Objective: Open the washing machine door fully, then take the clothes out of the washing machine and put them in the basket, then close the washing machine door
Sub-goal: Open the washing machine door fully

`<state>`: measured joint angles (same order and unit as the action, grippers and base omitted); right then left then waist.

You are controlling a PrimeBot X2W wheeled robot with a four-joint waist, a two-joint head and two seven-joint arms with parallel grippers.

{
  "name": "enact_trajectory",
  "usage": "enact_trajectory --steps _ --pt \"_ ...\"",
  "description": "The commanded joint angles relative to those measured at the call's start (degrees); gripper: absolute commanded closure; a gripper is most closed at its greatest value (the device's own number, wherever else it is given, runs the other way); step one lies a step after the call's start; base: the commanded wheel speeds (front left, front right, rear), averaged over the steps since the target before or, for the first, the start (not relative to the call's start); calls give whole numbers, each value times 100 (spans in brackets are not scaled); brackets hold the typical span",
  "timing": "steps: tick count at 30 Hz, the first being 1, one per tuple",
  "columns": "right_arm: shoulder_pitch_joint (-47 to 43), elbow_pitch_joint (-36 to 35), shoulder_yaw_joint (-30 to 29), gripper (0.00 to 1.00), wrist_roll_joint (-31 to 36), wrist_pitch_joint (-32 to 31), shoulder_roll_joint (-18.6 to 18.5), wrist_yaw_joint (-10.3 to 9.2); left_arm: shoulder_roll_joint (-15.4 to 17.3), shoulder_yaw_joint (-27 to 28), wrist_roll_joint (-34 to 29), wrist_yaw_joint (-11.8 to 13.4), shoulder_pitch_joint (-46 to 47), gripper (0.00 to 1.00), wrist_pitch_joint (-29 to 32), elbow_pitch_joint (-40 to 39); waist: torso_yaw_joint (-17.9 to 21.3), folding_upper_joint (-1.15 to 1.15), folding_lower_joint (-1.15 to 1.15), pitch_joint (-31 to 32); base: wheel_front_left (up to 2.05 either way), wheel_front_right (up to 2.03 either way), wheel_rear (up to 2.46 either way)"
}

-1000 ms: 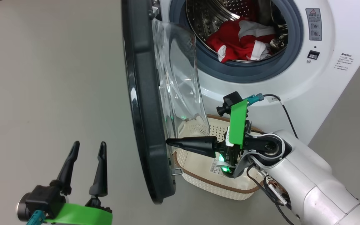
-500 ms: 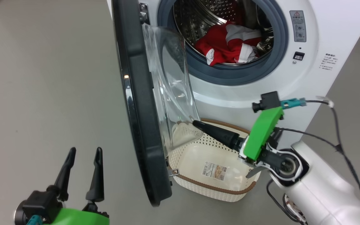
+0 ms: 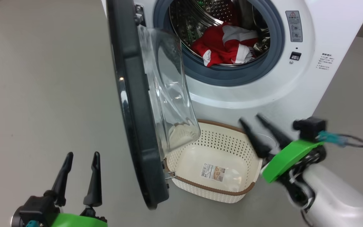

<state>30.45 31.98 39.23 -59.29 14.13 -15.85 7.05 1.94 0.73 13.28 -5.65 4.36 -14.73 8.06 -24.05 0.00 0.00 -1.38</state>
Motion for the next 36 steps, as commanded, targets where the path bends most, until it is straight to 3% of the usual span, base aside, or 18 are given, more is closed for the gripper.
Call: enact_trajectory --steps 1,8,13,22,36 --pt "-37 -27 -225 0 367 76 77 44 94 224 -29 -24 41 0 -27 -170 22 0 0 -24 0 0 0" --pt "-903 -849 -2353 0 3043 85 758 44 94 230 -23 -22 67 0 -27 -197 37 0 0 -84 0 0 0" --pt "-1345 -1267 -2761 0 3842 85 1013 44 94 223 -15 -23 88 0 -27 -191 21 0 0 -99 0 0 0" --pt "-1654 -1594 -3068 0 4287 86 1204 44 94 214 59 -39 84 0 -27 -208 41 0 0 -141 0 0 0" --pt "-1767 -1612 -3066 0 4321 86 1279 44 94 250 118 -100 56 2 -27 -178 68 0 0 -123 0 0 0"
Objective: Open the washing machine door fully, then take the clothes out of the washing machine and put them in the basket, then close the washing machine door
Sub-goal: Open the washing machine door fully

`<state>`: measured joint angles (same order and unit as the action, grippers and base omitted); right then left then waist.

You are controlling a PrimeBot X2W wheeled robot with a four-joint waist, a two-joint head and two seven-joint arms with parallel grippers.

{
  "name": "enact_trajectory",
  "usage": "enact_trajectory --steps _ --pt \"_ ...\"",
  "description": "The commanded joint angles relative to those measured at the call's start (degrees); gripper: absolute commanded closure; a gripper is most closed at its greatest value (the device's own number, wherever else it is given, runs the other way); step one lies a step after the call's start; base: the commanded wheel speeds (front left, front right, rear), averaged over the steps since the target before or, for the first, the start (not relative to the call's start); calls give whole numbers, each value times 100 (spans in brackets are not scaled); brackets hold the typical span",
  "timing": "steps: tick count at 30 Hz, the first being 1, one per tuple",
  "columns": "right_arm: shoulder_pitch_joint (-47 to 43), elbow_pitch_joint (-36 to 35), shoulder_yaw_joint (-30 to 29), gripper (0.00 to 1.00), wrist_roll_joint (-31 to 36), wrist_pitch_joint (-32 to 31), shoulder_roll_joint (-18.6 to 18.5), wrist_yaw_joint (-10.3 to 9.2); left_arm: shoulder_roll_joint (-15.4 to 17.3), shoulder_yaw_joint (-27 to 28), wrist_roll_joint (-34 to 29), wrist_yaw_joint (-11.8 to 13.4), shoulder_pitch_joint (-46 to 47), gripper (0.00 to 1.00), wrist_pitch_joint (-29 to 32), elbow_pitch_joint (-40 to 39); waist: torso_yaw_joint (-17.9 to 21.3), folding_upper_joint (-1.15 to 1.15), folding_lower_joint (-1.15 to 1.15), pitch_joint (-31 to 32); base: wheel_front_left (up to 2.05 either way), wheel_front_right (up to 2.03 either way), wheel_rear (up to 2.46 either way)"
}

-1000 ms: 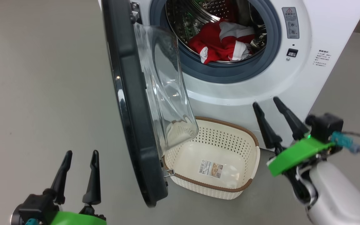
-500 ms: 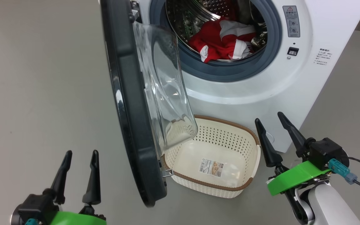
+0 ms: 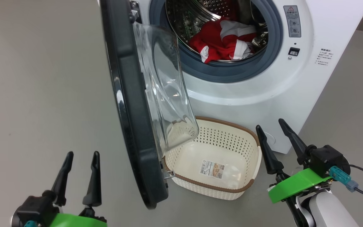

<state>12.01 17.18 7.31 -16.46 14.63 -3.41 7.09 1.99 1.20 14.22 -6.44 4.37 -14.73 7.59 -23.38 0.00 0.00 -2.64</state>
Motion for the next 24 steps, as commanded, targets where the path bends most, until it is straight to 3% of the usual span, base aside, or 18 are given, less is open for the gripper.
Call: enact_trajectory --steps 1,2,4,10,17,24 --pt "79 -129 127 0 33 37 37 40 88 209 29 -19 66 41 -27 -119 2 0 0 3 0 0 0" --pt "79 -129 127 0 33 37 37 40 88 209 29 -19 66 41 -27 -119 2 0 0 3 0 0 0" --pt "85 -121 128 0 24 37 40 40 88 236 66 28 106 100 -27 -145 -1 0 0 -1 0 0 0" --pt "75 -92 82 0 -4 37 45 40 88 175 160 111 332 100 -27 -539 -20 0 0 32 0 0 0" --pt "46 -85 84 0 -33 37 50 40 88 38 286 210 676 100 -27 -1620 11 0 0 118 0 0 0" --pt "5 -63 155 0 -79 37 52 40 88 -729 436 172 793 100 32 -2302 86 0 0 187 0 0 0"
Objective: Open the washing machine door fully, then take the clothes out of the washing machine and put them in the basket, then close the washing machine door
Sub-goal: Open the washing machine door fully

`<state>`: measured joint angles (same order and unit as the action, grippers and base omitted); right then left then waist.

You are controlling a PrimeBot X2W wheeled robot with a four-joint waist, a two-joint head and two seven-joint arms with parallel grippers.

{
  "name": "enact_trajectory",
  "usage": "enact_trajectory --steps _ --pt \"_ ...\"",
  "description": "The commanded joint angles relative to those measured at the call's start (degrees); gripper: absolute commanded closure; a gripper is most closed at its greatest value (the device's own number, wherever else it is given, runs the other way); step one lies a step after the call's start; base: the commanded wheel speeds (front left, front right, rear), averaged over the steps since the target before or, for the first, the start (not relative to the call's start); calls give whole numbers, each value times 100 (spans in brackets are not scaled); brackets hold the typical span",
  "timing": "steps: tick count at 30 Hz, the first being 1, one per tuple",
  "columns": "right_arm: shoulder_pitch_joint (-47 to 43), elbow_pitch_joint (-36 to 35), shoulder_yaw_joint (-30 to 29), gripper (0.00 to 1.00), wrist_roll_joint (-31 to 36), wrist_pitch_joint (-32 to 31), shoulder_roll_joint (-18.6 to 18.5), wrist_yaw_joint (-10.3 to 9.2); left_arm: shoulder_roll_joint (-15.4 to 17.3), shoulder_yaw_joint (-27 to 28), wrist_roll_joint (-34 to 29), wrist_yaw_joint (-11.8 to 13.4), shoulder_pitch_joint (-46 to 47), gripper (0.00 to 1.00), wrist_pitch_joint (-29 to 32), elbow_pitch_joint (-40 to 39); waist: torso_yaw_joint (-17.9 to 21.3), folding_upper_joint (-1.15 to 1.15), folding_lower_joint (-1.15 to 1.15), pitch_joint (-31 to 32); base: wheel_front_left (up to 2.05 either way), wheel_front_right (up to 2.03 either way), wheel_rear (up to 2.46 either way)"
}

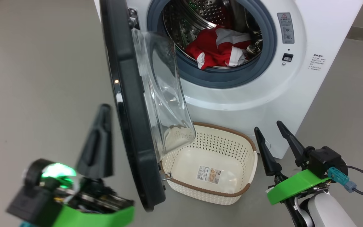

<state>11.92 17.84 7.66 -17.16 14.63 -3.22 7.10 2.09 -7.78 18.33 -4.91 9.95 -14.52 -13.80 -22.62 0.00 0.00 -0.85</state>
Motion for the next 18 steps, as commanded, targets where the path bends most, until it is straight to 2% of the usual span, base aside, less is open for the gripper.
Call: enact_trajectory --steps 1,5,10,14,18 --pt "10 -129 124 0 -15 37 33 39 78 2 47 4 247 100 77 -202 20 0 0 13 0 0 0" --pt "-4 -132 143 0 -18 37 34 39 78 -710 233 -20 222 100 494 -172 63 0 0 28 0 0 0" --pt "7 -131 180 0 -20 37 34 39 78 -1411 561 48 161 100 974 330 129 0 0 14 0 0 0" --pt "8 -128 211 0 -35 37 34 39 78 -1606 757 201 137 100 1146 864 174 0 0 -9 0 0 0" --pt "-7 -107 225 0 -26 37 34 39 166 -1510 537 479 211 100 1220 1299 184 0 0 -56 0 0 0"
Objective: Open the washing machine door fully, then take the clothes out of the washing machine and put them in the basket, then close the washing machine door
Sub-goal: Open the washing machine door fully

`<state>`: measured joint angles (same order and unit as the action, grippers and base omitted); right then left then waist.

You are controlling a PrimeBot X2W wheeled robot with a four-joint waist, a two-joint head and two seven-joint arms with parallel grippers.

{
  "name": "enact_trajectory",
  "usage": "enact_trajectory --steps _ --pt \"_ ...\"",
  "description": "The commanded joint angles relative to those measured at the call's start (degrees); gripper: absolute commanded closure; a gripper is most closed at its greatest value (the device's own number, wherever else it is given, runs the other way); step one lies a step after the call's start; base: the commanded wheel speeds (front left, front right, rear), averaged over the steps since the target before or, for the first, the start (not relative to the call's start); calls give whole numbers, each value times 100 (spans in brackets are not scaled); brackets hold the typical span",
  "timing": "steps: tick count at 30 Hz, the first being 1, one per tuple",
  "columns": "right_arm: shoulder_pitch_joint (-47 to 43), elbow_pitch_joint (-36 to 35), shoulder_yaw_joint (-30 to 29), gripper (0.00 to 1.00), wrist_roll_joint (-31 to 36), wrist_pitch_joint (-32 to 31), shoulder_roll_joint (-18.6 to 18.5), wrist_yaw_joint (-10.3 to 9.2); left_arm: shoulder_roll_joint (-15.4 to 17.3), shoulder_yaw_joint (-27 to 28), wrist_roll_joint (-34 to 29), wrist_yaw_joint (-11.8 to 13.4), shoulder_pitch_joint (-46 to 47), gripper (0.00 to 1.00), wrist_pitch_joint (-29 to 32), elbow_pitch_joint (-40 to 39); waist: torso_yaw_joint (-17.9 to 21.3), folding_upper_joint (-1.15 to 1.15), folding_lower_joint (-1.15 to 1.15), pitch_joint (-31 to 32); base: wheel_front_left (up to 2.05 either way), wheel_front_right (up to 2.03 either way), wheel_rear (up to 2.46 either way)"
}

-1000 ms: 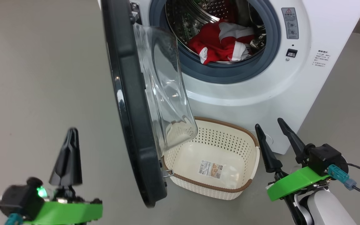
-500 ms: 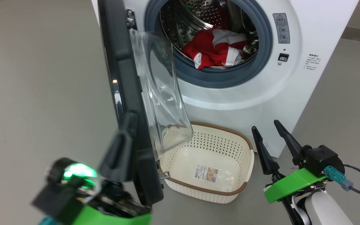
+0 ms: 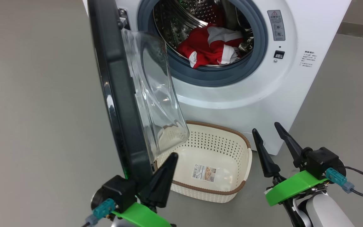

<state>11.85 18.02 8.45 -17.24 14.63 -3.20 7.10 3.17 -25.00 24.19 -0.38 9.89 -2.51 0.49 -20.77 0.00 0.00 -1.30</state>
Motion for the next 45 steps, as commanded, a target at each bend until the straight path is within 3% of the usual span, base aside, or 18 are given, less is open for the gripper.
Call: enact_trajectory --steps 1,9,28,45 --pt "-5 -120 140 0 -13 37 32 39 74 253 -66 81 235 100 24 -53 -7 0 0 -22 0 0 0" --pt "0 -129 128 0 1 37 32 39 216 567 -143 423 292 100 -10 285 -68 0 0 -78 0 0 0" --pt "-11 -80 208 0 -5 37 32 39 614 1427 116 991 -95 100 -119 25 -507 0 0 -113 0 0 0" --pt "-98 -87 245 0 56 37 -73 39 903 2378 478 1428 -353 100 -351 123 -409 0 0 -167 0 0 0"
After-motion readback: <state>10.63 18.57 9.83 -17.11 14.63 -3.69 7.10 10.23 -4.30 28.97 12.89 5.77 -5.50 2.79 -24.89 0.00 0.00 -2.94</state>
